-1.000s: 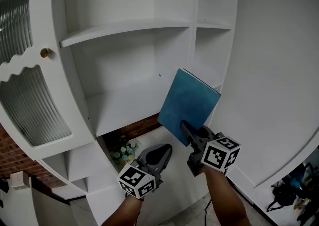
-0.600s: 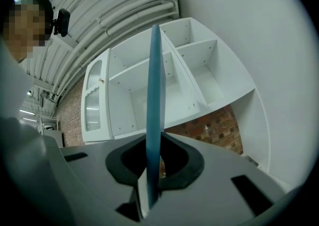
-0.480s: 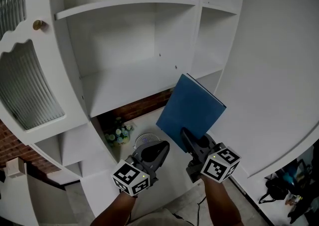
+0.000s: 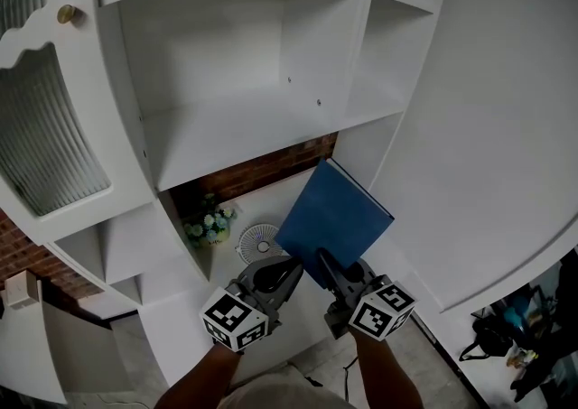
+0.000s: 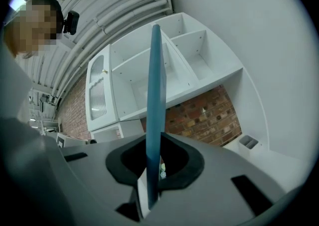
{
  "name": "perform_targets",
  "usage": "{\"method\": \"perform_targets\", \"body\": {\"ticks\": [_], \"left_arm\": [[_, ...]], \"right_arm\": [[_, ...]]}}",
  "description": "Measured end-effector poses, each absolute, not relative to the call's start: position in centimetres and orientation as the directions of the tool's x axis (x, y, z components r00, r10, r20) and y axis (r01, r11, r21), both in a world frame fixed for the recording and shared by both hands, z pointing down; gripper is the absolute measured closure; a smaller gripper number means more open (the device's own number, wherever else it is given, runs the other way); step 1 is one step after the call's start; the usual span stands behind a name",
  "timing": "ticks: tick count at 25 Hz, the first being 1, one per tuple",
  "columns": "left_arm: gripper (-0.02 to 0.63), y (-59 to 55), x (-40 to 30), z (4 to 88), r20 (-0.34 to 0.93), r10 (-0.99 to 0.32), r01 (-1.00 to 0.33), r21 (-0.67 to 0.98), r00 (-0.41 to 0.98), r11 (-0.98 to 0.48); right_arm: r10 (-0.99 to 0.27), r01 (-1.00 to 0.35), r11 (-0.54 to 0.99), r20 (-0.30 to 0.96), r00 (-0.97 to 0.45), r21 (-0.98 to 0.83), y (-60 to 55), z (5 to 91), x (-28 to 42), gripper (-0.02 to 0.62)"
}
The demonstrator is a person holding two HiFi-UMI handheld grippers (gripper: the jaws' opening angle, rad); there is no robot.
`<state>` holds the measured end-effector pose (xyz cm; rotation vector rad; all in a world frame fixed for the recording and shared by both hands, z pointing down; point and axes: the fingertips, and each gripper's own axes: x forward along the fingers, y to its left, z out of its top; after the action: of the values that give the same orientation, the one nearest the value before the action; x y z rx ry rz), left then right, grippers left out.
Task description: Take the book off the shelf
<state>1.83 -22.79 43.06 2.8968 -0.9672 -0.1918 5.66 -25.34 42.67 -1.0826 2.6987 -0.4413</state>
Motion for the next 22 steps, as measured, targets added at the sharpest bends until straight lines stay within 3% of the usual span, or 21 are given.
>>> {"method": "perform_targets", "body": {"ticks": [22], "left_arm": [[0.595,-22.2,0.9,51.5,0.036,-0.623,-0.617,0.194,0.781,-0.762]], "right_arm": [[-0.682,-0.637,0.625,0.080,-0.727,-0.452,-23.2,54.3,4.3,0.543]]}}
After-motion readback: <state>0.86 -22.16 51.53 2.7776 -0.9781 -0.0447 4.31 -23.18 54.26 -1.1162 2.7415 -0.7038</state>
